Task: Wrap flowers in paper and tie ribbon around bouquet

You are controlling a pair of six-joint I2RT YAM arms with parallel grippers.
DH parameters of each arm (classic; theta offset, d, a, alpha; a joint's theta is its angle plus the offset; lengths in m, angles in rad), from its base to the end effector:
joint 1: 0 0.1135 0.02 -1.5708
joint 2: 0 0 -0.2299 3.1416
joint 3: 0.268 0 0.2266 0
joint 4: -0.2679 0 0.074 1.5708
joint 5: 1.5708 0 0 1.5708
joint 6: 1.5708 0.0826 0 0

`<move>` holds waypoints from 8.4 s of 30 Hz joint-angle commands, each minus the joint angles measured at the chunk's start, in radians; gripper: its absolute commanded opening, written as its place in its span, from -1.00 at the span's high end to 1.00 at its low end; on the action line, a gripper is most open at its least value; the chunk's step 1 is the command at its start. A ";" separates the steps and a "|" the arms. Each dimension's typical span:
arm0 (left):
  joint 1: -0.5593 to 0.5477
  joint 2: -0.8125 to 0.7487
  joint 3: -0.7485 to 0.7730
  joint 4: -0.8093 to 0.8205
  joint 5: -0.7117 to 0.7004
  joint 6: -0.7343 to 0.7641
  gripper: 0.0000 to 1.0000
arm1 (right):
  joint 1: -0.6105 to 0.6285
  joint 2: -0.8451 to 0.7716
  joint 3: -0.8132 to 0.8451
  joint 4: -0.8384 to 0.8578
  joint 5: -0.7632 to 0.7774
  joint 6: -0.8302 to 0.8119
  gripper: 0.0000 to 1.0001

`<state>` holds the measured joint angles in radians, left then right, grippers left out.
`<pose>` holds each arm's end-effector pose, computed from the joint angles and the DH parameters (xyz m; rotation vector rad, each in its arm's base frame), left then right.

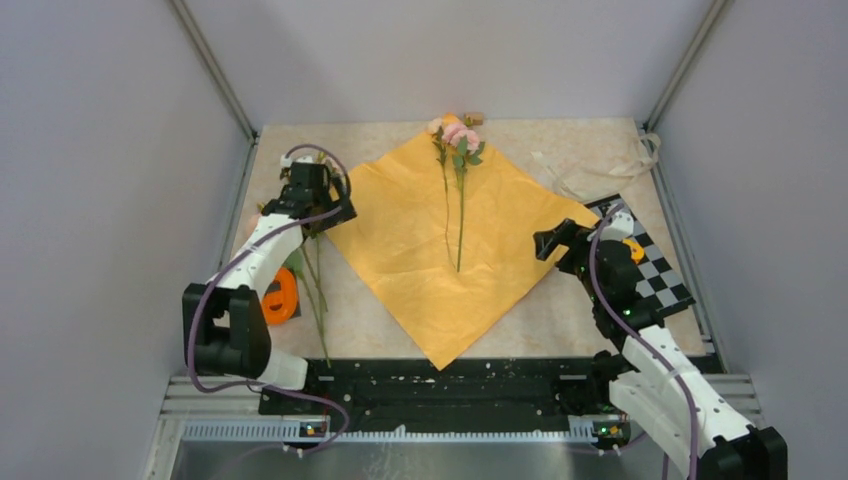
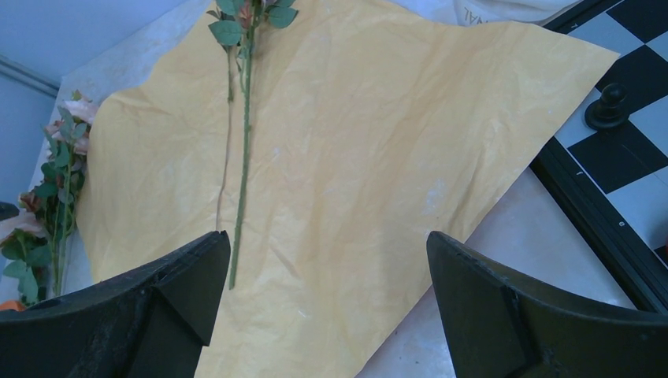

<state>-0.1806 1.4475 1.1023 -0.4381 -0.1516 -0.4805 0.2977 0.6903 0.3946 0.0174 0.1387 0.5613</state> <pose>0.3249 -0.0466 0.2144 -0.4237 2.3089 -0.1479 0.2128 0.0533 0.2108 0.3429 1.8408 0.4693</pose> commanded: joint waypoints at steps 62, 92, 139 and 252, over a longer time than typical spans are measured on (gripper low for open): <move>0.236 -0.060 -0.136 0.106 0.044 0.199 1.00 | -0.007 0.017 0.014 0.088 0.011 0.013 -0.97; -0.242 0.054 0.225 0.302 0.238 -0.011 1.00 | -0.006 -0.029 0.010 0.074 0.004 0.020 -0.97; -0.273 0.728 0.769 0.072 0.365 -0.023 -0.42 | -0.008 -0.017 0.020 0.048 0.031 0.014 -0.97; -0.089 -0.121 -0.115 0.426 0.170 -0.101 1.00 | -0.008 -0.015 0.007 0.085 -0.008 0.026 -0.97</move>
<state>-0.2043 1.2808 0.9524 -0.2070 -0.0731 -0.5083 0.2977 0.6830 0.3927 0.0742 0.1364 0.5808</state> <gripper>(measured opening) 0.011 0.985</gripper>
